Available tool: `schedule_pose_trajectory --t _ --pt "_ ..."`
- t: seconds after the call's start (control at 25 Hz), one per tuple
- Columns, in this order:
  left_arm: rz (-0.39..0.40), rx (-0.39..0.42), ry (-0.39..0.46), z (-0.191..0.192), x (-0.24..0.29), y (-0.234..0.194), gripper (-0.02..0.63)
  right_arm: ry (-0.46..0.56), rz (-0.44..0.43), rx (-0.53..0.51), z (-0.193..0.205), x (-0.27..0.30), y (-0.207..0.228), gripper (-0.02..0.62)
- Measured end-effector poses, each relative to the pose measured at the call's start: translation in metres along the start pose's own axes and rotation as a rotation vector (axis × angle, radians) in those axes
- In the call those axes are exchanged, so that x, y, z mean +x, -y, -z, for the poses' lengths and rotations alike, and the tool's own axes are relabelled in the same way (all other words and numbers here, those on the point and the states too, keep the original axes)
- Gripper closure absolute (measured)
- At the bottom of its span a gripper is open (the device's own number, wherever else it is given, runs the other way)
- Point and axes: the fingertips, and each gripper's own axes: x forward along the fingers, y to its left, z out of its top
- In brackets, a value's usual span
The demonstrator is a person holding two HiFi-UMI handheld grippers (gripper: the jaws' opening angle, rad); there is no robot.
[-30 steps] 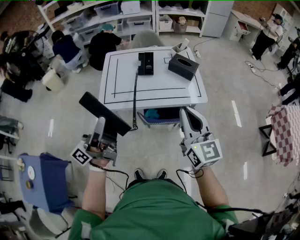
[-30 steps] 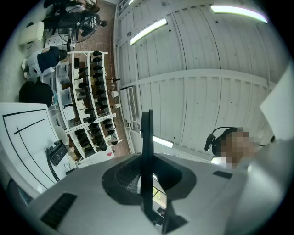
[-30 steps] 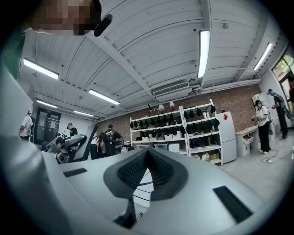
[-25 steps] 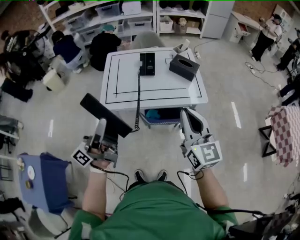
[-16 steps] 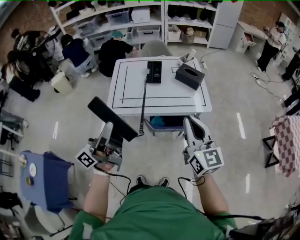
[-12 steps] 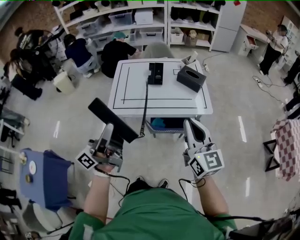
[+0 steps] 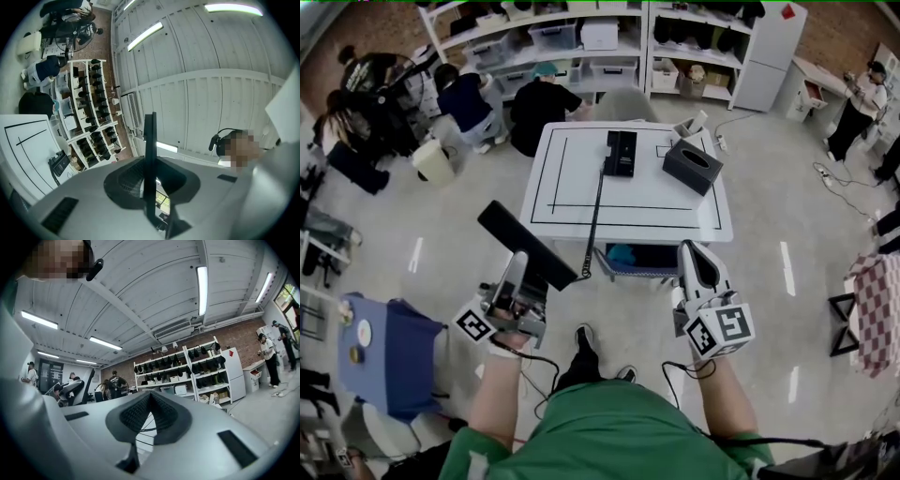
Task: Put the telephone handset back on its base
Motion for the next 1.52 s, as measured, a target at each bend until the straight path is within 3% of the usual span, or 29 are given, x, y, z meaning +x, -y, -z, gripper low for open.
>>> schedule_pose_trajectory --t 0.56,1.04,1.28,1.52 --pt "0.069 -0.099 -0.053 -0.074 0.056 -0.109 0.520 -0.024 0.129 -0.038 -0.007 0.110 0.012 0.572" --pt "0.039 -0.187 -0.110 -0.127 0.058 -0.206 0.520 -0.093 0.178 -0.053 0.022 0.199 -0.013 0.572" --pt "0.022 -0.210 -0.113 -0.132 0.072 -0.240 0.520 -0.115 0.190 -0.041 0.032 0.227 0.003 0.572" --pt "-0.018 -0.180 -0.157 -0.117 0.103 -0.267 0.520 -0.089 0.154 -0.008 0.034 0.262 0.040 0.572"
